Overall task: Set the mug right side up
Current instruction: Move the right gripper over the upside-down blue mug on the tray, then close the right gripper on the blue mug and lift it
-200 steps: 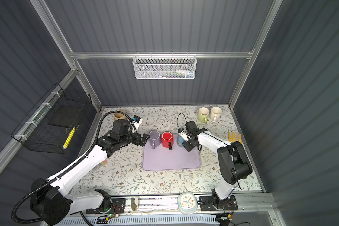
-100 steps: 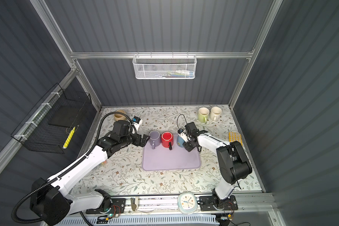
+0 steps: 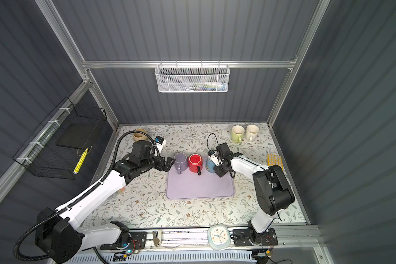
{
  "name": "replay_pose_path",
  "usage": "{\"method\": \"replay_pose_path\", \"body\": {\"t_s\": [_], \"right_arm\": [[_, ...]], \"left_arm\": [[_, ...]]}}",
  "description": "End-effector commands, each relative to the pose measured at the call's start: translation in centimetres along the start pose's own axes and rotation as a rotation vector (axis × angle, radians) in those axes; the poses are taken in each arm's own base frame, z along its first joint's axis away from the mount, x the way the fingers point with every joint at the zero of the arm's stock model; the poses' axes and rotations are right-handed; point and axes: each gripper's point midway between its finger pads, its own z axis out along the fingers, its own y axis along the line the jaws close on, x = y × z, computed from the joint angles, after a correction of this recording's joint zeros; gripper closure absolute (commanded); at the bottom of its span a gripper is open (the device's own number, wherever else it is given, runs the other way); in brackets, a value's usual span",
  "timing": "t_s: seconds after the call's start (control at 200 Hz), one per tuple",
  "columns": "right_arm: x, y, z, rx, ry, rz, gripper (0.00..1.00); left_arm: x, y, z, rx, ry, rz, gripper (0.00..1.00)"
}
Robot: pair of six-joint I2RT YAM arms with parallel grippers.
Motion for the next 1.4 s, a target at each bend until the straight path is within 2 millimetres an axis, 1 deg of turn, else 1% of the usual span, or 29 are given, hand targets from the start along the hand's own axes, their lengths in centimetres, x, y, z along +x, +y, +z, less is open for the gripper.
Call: {"method": "replay_pose_path", "body": {"t_s": [0.0, 0.11, 0.12, 0.14, 0.26, 0.565, 1.151, 1.161, 1.186, 1.396], "right_arm": [[-0.1, 0.2, -0.8, -0.002, -0.024, 0.022, 0.94], [-0.4, 0.2, -1.4, -0.004, -0.045, 0.028, 0.95], [-0.9, 0.1, -1.5, 0.002, -0.067, 0.027, 0.95], [-1.2, 0.1, -1.7, 0.004, -0.08, 0.029, 0.95], [-1.8, 0.0, -2.5, -0.008, -0.124, 0.045, 0.96], [-3.0, -0.4, -4.6, -0.029, -0.218, 0.09, 0.97], [-5.9, -1.3, -10.0, -0.105, -0.485, 0.187, 0.98], [-6.0, -0.9, -10.2, -0.132, -0.495, 0.183, 0.98], [-6.1, -0.7, -10.4, -0.144, -0.51, 0.183, 0.98], [-7.0, -0.7, -12.1, -0.173, -0.588, 0.206, 0.98]], "left_arm": [[-0.1, 0.1, 0.1, 0.005, -0.012, -0.017, 0.0], [-0.1, 0.0, 0.1, 0.006, -0.013, -0.018, 0.0], [-0.1, 0.0, 0.1, 0.007, -0.013, -0.018, 0.0], [-0.2, 0.0, 0.0, 0.006, -0.014, -0.018, 0.0], [-0.3, 0.0, 0.0, 0.01, -0.017, -0.018, 0.0], [-0.5, -0.3, 0.3, 0.026, -0.02, -0.027, 0.0], [-1.5, -1.1, 0.4, 0.073, -0.049, -0.049, 0.0], [-1.5, -1.1, 0.4, 0.074, -0.049, -0.05, 0.0], [-1.6, -1.2, 0.4, 0.08, -0.05, -0.051, 0.0], [-2.0, -1.9, 0.3, 0.123, -0.07, -0.058, 0.0]]}}
